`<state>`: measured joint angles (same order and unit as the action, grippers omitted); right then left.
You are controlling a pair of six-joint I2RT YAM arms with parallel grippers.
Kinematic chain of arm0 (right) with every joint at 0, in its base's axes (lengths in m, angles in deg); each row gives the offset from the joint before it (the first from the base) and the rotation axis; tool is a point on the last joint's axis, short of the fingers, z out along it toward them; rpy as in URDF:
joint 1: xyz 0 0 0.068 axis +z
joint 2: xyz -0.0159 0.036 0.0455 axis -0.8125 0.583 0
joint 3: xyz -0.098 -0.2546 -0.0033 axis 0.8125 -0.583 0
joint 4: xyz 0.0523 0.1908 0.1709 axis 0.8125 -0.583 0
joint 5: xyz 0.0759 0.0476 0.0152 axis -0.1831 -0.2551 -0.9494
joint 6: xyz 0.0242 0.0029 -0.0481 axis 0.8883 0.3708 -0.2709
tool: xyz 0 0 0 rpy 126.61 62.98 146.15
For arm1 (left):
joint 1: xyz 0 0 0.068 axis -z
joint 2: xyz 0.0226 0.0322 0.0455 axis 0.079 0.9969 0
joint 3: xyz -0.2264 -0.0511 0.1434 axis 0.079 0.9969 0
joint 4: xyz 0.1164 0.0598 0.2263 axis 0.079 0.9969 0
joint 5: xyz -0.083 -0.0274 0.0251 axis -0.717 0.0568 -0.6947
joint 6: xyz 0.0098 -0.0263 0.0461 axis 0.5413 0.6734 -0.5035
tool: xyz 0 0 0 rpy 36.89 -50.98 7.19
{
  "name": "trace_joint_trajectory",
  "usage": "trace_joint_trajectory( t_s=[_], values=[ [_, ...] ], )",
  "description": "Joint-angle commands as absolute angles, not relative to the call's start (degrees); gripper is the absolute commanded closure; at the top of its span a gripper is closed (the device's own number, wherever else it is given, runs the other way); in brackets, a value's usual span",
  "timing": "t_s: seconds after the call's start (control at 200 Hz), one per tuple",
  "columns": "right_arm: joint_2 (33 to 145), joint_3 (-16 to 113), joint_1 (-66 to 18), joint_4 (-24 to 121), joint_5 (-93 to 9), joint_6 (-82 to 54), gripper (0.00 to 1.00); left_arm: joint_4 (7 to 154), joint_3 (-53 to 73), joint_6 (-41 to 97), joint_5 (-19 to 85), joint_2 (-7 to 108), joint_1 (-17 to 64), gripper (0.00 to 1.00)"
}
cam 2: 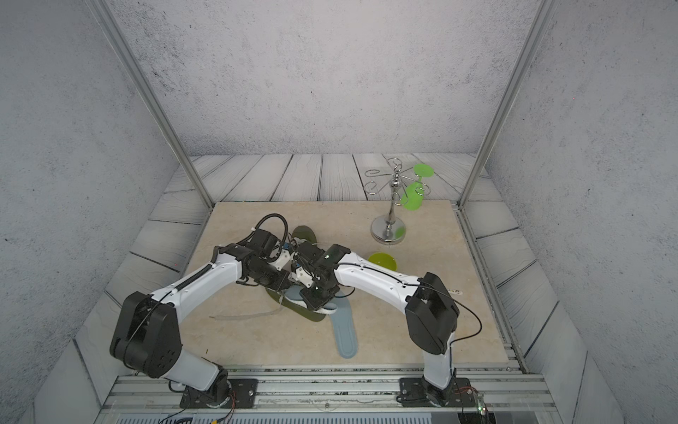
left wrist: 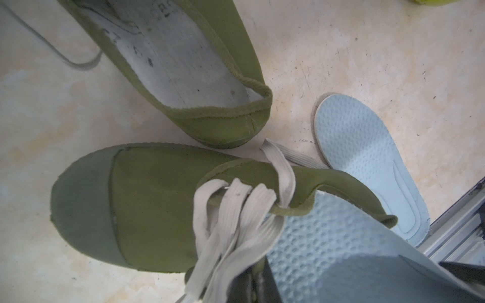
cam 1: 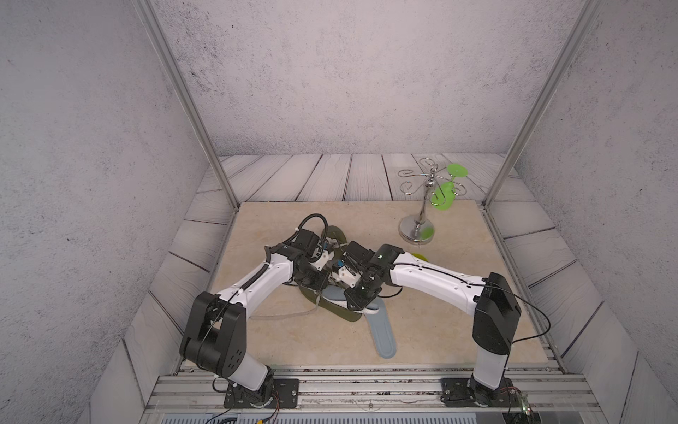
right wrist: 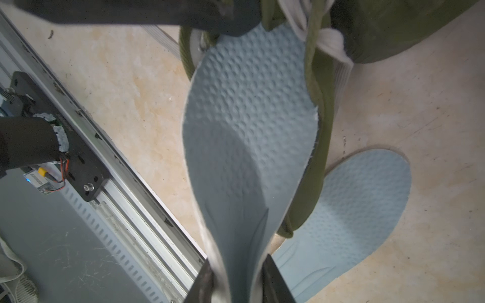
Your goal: Insert the insole into the shoe
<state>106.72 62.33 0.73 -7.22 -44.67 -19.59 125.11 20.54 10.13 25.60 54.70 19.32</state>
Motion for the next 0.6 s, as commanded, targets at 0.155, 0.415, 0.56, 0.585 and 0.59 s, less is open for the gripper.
trace_joint_trajectory(
  t_s=[0.155, 0.415, 0.56, 0.585, 0.59],
  values=[
    [108.81, 60.74, 0.46, -0.51, -40.99, -21.81, 0.72, 124.71, 19.91, 10.71, 20.69, 54.62, 19.55, 1.0],
    [110.54, 61.65, 0.43, 2.07, -40.48, -22.56, 0.72, 125.32, 19.76, 10.31, 20.14, 55.5, 19.5, 1.0],
    [110.32, 61.03, 0.43, 4.39, -39.74, -23.62, 0.73, 125.37, 19.54, 9.84, 19.02, 56.25, 18.99, 1.0],
    [110.04, 60.43, 0.42, 5.27, -39.52, -23.81, 0.73, 125.27, 19.41, 9.89, 18.59, 56.43, 18.86, 1.0],
    [109.92, 60.34, 0.42, 5.45, -39.47, -23.87, 0.73, 125.23, 19.37, 9.9, 18.5, 56.45, 18.81, 1.0]
  ],
)
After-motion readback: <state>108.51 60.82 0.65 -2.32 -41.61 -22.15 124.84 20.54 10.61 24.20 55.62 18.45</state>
